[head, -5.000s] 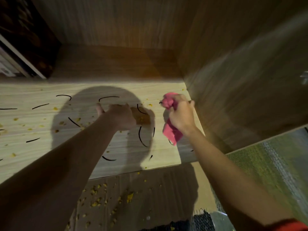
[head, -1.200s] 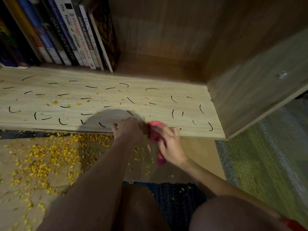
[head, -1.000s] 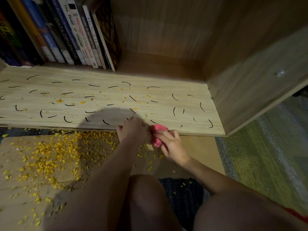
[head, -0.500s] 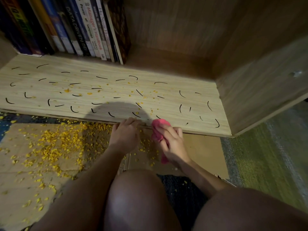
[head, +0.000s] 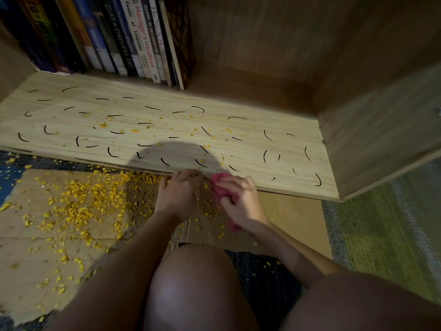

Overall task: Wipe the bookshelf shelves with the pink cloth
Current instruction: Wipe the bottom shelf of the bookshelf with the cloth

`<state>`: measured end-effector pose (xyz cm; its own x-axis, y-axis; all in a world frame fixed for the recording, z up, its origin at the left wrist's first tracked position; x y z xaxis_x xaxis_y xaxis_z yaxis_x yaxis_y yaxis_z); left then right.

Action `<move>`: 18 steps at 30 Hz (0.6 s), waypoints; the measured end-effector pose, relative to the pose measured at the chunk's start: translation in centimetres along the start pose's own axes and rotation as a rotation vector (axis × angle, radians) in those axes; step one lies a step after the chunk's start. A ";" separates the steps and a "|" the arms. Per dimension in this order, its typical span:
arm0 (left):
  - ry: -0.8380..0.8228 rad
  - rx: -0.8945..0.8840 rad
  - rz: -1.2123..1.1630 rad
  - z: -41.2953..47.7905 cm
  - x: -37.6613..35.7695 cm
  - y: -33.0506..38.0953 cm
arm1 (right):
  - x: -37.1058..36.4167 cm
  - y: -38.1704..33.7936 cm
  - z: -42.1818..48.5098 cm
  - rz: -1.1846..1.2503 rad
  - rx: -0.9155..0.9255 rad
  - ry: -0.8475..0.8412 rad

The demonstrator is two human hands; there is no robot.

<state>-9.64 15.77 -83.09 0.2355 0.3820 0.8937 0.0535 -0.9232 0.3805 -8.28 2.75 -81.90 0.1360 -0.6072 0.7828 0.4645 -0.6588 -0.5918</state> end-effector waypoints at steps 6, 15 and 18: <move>0.064 0.044 0.030 -0.2 0.7 -1.1 | 0.2 0.5 4.3 -0.077 -0.047 -0.066; 0.043 0.155 0.131 -1.8 -0.6 -3.7 | 0.5 0.7 4.8 -0.033 -0.062 -0.038; 0.046 0.143 0.140 -1.8 -0.3 -3.7 | -1.9 0.5 5.2 -0.057 -0.024 -0.202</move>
<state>-11.69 19.13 -84.35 0.2061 0.2478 0.9466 0.1609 -0.9628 0.2170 -3.77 5.89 -82.64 0.2839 -0.4692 0.8362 0.4556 -0.7014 -0.5482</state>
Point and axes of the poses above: each hand's wrist, its own z-axis towards the middle knuckle, its own x-axis out of the back of the hand, y = z × x, the point moved 9 cm from there along z, towards the middle knuckle, and after that the axes turned 5 degrees about -y, right-handed, at the moved point
